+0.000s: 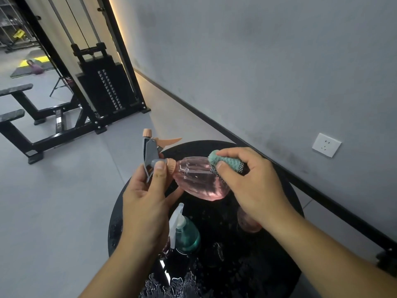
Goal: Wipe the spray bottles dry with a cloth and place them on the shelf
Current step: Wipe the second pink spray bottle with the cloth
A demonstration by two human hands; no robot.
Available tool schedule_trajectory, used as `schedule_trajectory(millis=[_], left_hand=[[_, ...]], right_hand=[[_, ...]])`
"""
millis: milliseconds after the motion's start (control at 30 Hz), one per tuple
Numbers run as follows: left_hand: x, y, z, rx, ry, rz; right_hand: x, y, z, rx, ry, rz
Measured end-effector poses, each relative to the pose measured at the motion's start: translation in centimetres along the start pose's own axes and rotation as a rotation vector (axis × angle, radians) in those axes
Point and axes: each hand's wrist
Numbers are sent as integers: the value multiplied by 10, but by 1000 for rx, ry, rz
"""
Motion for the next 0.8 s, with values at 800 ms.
schedule_trajectory(millis=[800], left_hand=[[3,9,-10,-91,146,-149]], right_hand=[[2,3,2,170,265,31]])
Point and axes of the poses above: each hand's wrist, its own y-axis towards the middle knuckle, its own x-axis out of the palm, z = x × y, and after that the axes turned 1 degree about z, right-handed
